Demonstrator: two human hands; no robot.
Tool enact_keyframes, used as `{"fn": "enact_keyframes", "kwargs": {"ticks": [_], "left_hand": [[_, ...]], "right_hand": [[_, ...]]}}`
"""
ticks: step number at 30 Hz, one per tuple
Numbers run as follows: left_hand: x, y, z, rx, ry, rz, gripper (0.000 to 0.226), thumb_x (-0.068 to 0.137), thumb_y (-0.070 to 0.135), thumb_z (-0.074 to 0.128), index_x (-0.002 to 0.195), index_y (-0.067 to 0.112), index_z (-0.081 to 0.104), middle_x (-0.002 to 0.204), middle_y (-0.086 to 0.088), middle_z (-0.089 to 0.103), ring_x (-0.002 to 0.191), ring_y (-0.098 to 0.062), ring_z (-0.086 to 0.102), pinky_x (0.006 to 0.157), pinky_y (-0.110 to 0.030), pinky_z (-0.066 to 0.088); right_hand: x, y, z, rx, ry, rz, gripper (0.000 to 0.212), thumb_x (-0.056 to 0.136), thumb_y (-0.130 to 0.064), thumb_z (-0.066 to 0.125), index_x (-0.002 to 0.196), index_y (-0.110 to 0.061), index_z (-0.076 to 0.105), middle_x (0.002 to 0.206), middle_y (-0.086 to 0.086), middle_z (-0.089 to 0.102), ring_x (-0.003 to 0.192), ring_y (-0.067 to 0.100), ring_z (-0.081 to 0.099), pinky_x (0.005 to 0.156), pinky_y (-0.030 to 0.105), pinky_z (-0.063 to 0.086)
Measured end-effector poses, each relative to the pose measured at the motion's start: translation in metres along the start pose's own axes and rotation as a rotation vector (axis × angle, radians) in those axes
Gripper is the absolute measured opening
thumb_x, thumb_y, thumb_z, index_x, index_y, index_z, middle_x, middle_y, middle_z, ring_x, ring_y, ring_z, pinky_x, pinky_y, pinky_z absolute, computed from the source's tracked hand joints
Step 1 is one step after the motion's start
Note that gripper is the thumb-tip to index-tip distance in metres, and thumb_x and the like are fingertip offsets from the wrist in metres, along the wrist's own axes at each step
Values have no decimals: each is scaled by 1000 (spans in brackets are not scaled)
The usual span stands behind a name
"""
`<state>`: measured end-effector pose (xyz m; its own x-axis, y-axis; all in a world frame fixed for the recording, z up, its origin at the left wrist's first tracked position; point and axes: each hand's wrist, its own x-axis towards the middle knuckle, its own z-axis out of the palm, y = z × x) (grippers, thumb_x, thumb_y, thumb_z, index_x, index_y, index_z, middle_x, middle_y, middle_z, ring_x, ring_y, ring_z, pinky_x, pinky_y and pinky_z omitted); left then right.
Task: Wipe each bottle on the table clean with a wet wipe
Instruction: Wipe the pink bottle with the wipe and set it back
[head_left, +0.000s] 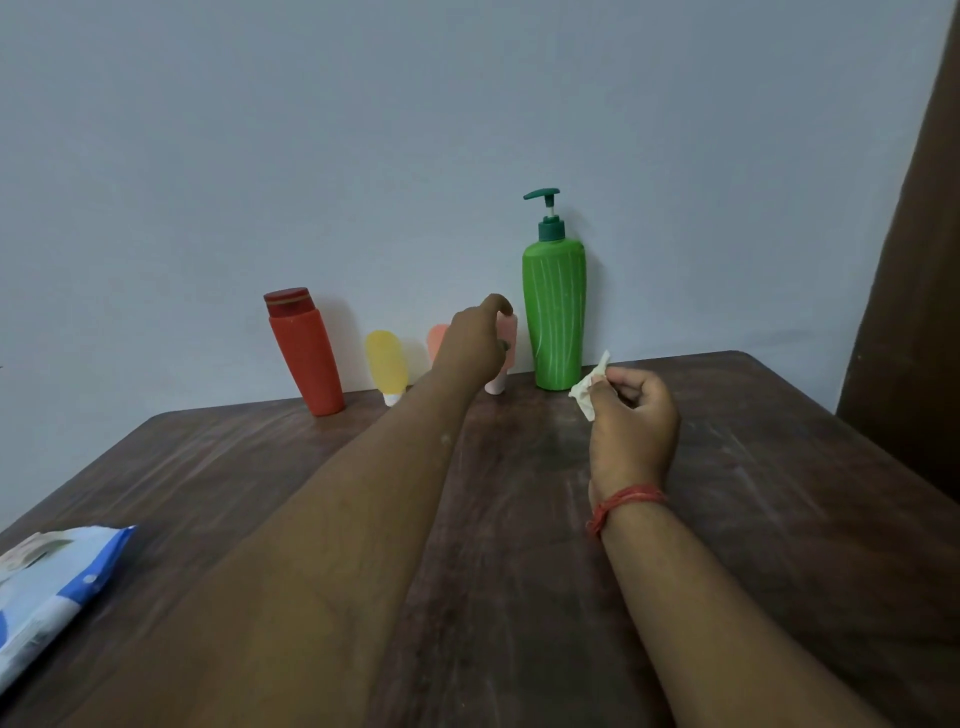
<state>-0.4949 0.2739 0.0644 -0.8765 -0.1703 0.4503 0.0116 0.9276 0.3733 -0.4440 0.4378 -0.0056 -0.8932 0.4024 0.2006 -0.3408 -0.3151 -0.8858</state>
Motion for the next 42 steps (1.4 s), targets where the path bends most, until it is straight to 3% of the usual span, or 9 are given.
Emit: {"fn": "enact_keyframes", "kwargs": {"ticks": [8,12,14,17,22,27,33,37,42], "left_hand": [[-39,12,-8,-346,203,35,33,94,8,58,126,13,61,109,-7,61,93,-21,66,79,-34,58],[-94,4,-27,-801,180,-209,38,97,10,57,132,23,50,123,-8,58,98,-17,66,71,-32,63],[-124,-4,-39,-1120,145,-401,34,100,10,58,132,17,47,127,-11,59,102,-29,70,74,-44,63],[-169,-19,-63,-1390,147,-579,30,100,12,61,127,0,54,120,-23,67,84,-36,76,64,-39,62],[-229,-44,-98,-1528,232,-726,26,101,18,60,125,9,65,107,-18,73,75,-20,74,59,-30,58],[-264,-51,-110,-1292,154,-701,12,103,30,58,112,37,63,115,-8,67,82,-22,78,55,-31,56],[-274,-47,-103,-1194,-59,-525,27,97,16,62,123,23,64,121,-9,65,73,-12,69,59,-27,53],[-275,-51,-100,-1208,-221,-448,63,70,13,69,132,23,61,128,-7,62,97,-19,65,74,-27,54],[-273,-55,-94,-1244,-280,-338,61,89,12,68,144,34,55,129,-8,64,97,-16,67,73,-29,55]], "right_hand": [[-1,-2,-1,-34,-9,-21,17,81,-9,72,80,-26,67,87,2,73,83,18,71,72,33,58],[-11,-9,1,-78,-69,-57,19,82,-10,71,78,-27,66,84,-1,71,81,13,69,68,25,54],[-21,-13,2,-140,-155,-110,21,84,-9,71,78,-28,65,81,-6,69,76,7,65,64,17,51],[-40,-22,7,-220,-318,-187,21,85,-7,70,79,-27,65,80,-7,68,74,7,63,64,14,50],[-82,-36,6,-328,-595,-344,12,87,-8,70,86,-19,69,90,0,67,83,21,66,70,34,57],[-131,-48,-8,-373,-748,-465,25,88,-1,65,99,-22,73,99,-14,64,90,16,66,69,40,59],[-155,-52,-23,-472,-812,-534,27,87,2,66,101,-19,74,102,-13,61,95,10,63,83,35,54],[-155,-51,-18,-456,-834,-479,35,90,5,60,116,-16,70,111,-11,56,101,13,62,89,41,54],[-155,-48,-16,-495,-808,-598,38,90,2,59,123,-15,66,112,-14,51,105,6,56,88,20,49]]}}
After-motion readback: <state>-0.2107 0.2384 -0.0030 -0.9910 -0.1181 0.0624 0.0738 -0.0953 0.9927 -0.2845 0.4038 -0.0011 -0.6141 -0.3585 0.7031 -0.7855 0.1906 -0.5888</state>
